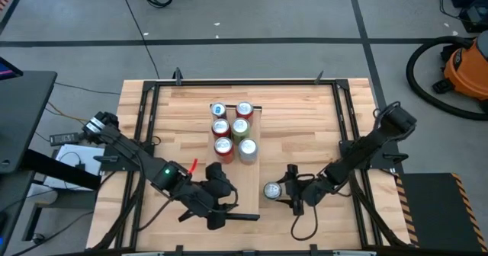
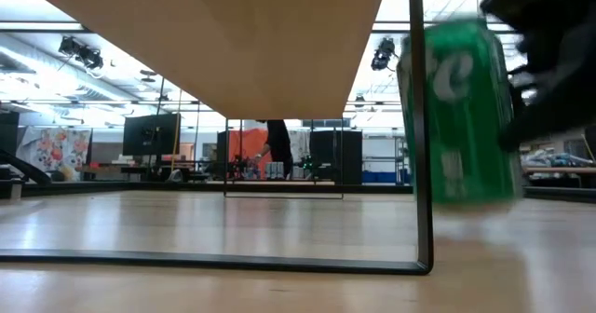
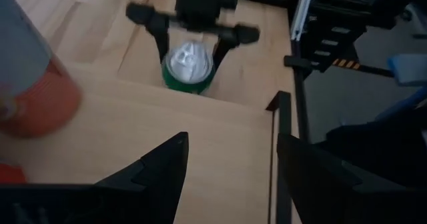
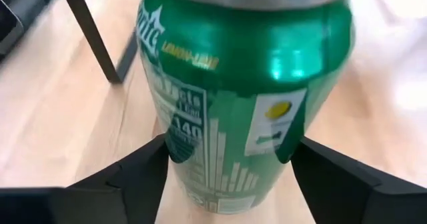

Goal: Place canned beverage on shelf
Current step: Put the green soda can on the shelf

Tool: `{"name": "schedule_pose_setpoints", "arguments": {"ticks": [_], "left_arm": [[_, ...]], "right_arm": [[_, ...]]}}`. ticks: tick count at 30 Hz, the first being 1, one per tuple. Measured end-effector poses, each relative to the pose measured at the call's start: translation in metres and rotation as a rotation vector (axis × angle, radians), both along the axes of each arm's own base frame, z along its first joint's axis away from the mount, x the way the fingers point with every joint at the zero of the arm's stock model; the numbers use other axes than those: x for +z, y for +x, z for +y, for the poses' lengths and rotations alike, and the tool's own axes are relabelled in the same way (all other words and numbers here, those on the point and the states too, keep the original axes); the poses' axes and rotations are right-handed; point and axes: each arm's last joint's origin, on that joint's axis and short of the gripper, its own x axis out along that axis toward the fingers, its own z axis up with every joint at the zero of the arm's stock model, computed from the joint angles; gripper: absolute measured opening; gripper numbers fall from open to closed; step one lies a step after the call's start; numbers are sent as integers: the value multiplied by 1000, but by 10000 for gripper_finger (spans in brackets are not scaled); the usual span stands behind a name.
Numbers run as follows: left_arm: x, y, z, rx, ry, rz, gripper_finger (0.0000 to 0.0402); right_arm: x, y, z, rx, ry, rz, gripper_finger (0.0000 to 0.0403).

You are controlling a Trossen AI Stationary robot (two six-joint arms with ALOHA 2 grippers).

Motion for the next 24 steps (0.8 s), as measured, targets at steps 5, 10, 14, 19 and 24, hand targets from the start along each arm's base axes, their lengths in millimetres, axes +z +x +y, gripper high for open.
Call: {"name": "schedule_pose_setpoints", "arguments": {"ticks": [5,10,14,19,24], "left_arm": [[-10,7,-2,10,55,14,241],[-13,9,2,46,87,12,255],[-13,11,4,59,97,5,272],[-13,14,5,68,92,-6,284],[-15,17,5,69,87,-5,284]], "right_arm": [[33,-12,-11,-26,1,-36,296],[57,-22,-20,-44,-9,-88,297],[66,-25,-23,-45,-47,-126,295],[64,-22,-22,-47,-84,-145,293],[25,-18,-26,-63,-80,-91,282]]}}
